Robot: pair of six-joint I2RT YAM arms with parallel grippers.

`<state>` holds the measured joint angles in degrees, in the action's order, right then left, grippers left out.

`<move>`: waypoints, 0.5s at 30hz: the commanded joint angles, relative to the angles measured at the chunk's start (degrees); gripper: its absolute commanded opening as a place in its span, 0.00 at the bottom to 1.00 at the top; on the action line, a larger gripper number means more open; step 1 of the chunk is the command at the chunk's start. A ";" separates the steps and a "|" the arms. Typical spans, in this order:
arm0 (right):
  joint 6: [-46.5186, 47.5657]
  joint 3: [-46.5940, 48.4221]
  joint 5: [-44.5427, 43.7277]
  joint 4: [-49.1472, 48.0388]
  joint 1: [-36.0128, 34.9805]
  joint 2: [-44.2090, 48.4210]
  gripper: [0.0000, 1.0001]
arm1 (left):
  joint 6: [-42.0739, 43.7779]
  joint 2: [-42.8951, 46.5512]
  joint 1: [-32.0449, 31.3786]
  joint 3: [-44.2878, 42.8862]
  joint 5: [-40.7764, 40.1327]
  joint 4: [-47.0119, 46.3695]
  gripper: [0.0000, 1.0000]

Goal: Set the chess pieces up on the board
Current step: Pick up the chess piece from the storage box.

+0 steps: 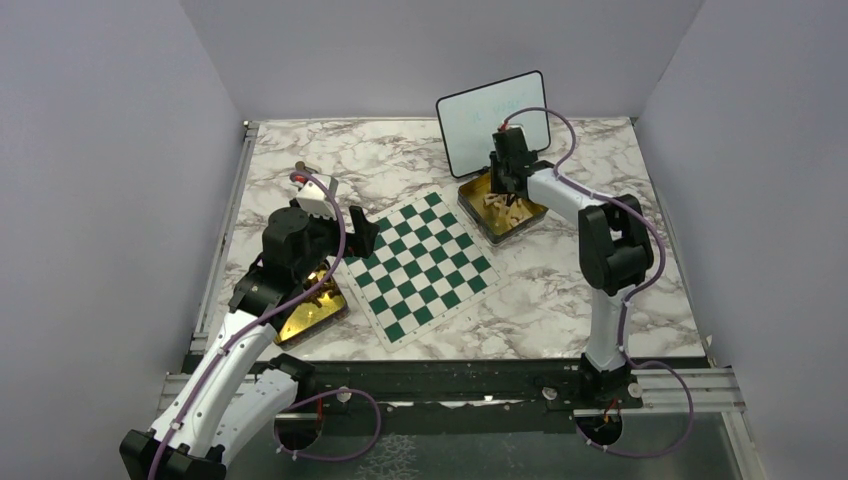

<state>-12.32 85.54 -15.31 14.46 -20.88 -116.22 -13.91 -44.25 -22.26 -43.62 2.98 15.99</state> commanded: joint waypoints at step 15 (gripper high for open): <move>1.97 2.79 -1.65 1.09 0.52 -2.40 0.24 | 0.82 -0.24 -0.59 0.11 -1.49 -0.34 0.99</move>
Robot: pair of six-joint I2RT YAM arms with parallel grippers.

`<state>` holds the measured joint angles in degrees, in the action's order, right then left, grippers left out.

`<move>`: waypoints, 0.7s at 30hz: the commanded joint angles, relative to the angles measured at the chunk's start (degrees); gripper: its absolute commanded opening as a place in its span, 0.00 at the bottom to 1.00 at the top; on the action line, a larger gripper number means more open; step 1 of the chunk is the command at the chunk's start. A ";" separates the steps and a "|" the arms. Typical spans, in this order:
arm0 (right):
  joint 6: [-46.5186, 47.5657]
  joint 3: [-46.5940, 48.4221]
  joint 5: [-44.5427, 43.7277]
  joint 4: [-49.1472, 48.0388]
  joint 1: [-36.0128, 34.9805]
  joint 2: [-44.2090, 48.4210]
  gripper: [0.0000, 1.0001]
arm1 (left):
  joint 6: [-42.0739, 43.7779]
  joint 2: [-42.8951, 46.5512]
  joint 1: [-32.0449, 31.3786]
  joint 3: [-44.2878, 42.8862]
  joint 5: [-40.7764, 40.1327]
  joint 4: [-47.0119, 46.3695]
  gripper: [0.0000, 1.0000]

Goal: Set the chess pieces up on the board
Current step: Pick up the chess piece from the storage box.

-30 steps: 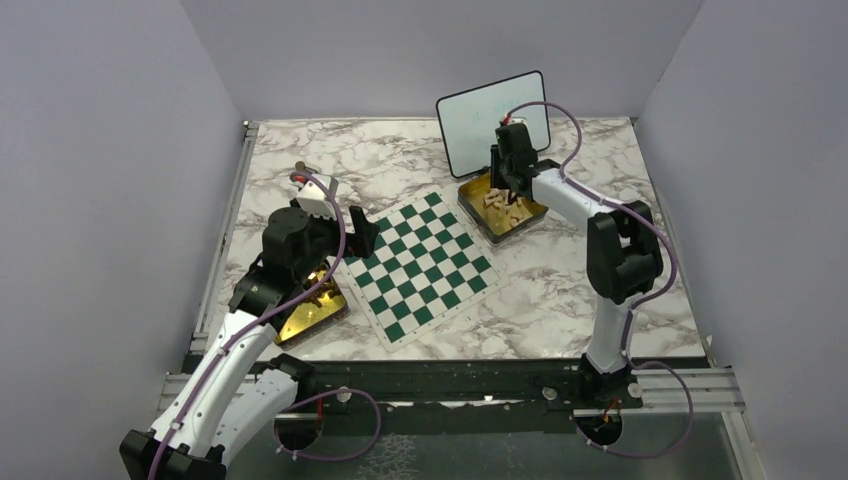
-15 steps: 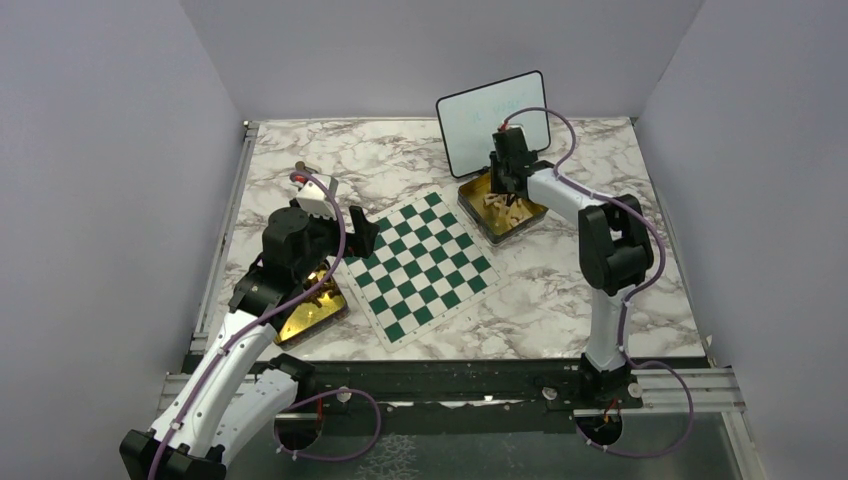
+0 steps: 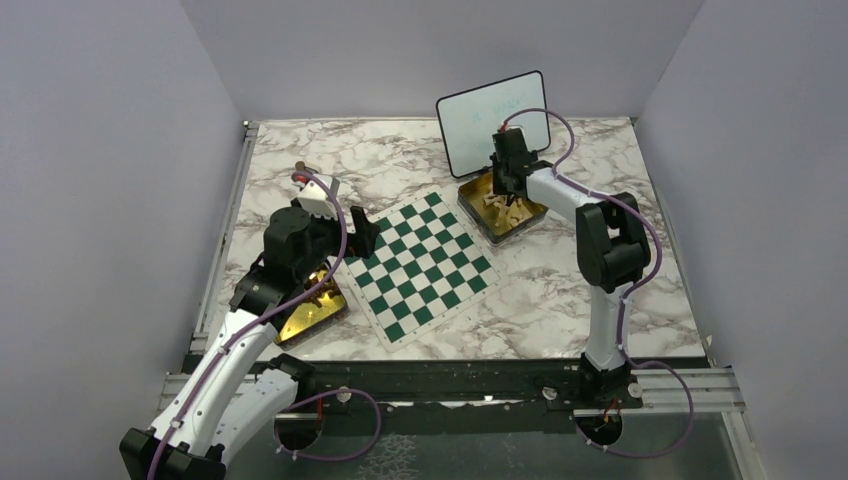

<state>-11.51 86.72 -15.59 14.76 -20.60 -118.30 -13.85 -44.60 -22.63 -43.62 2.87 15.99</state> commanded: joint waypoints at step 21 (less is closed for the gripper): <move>2.03 3.26 1.34 7.54 0.25 8.64 0.11 | 0.84 -0.46 -0.22 0.11 -1.73 -0.34 0.99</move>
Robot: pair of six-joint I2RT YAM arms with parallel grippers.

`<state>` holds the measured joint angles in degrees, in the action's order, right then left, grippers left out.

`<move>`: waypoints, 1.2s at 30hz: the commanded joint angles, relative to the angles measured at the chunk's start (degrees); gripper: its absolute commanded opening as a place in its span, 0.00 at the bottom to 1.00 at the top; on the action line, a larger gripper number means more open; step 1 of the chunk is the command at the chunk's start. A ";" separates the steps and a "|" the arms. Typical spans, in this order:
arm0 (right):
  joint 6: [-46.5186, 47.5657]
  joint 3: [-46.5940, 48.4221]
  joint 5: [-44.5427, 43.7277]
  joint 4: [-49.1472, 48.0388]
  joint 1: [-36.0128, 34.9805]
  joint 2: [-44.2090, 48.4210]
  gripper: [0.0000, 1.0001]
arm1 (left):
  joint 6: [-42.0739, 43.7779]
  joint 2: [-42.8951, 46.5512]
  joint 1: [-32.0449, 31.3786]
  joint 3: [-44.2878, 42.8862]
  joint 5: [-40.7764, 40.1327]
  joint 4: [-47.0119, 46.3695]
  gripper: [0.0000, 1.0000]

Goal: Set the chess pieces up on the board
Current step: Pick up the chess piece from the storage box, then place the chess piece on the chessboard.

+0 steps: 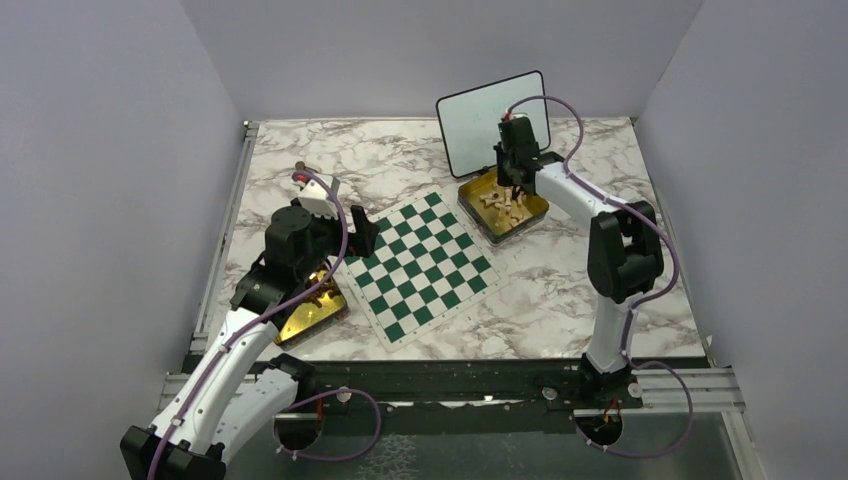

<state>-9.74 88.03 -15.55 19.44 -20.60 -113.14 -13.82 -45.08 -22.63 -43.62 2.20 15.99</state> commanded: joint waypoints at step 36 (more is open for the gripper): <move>-3.19 21.99 4.13 13.44 -19.12 -8.74 0.10 | 1.43 1.81 -0.22 -1.03 -6.75 1.76 0.99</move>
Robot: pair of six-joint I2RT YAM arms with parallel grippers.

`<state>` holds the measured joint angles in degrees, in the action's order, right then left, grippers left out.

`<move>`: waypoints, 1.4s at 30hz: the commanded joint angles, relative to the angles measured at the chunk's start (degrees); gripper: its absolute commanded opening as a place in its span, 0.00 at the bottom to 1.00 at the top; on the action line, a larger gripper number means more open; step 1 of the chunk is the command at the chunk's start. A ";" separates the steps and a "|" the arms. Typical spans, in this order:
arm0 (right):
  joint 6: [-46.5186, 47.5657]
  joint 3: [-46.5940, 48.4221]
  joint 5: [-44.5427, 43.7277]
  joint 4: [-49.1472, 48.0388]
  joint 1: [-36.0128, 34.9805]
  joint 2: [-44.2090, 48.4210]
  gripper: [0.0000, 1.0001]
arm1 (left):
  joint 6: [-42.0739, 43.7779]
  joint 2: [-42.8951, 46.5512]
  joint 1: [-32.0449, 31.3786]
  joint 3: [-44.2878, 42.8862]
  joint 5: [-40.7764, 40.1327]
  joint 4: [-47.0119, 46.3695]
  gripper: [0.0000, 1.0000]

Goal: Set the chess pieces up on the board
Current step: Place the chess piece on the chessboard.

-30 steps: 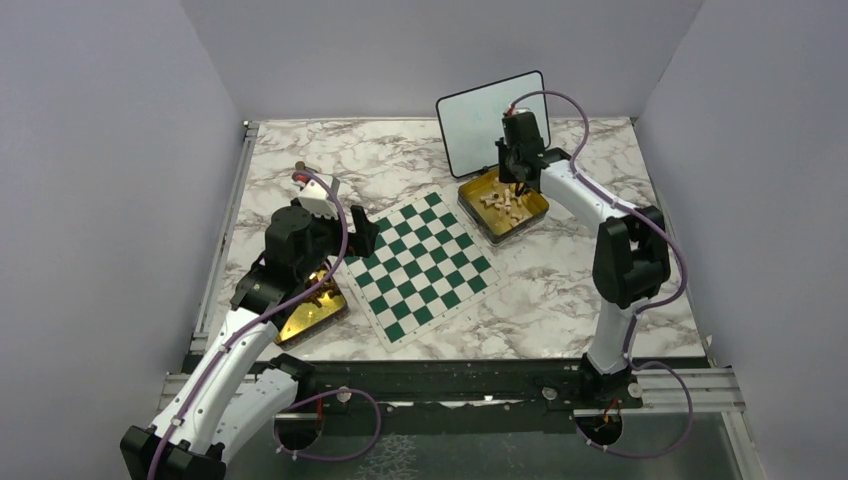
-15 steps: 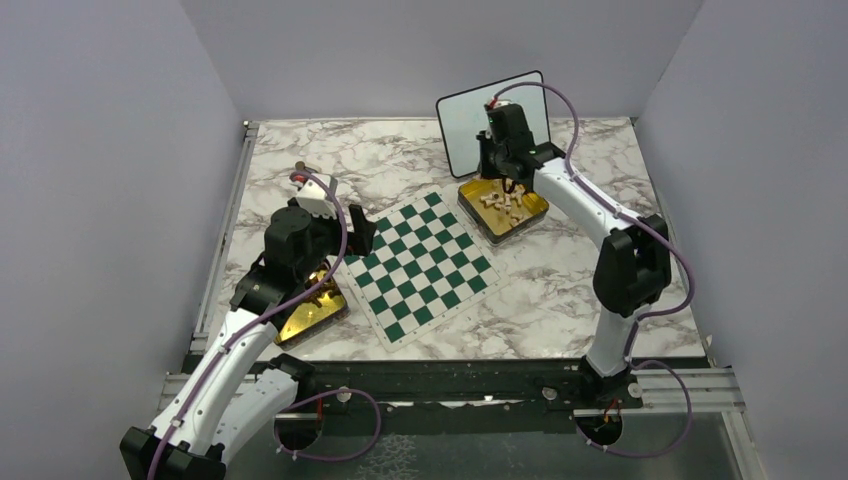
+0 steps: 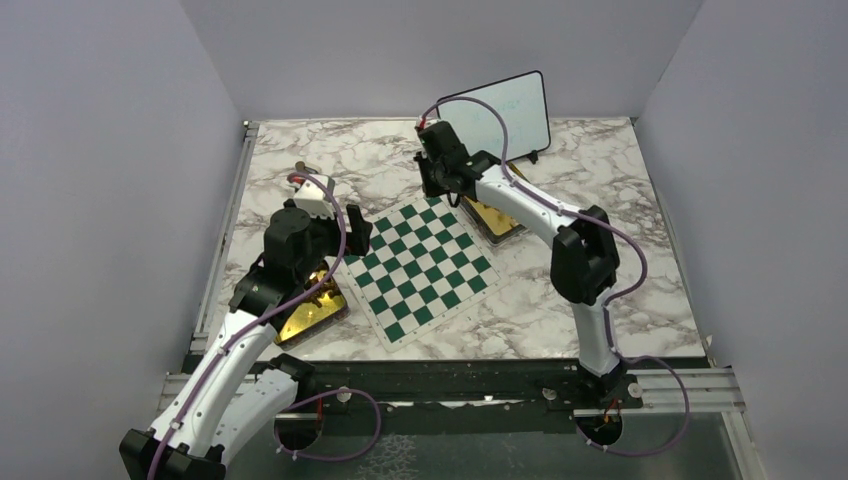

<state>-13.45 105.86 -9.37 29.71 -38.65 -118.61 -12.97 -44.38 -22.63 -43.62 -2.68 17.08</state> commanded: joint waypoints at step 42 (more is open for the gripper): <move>2.47 11.34 -4.11 -1.83 -4.94 -17.33 0.11 | 0.58 2.25 -0.48 -0.94 -3.21 1.20 0.99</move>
<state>-11.90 118.67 -12.19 31.77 -43.13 -136.25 -12.80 -42.87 -23.00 -43.62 -4.80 18.57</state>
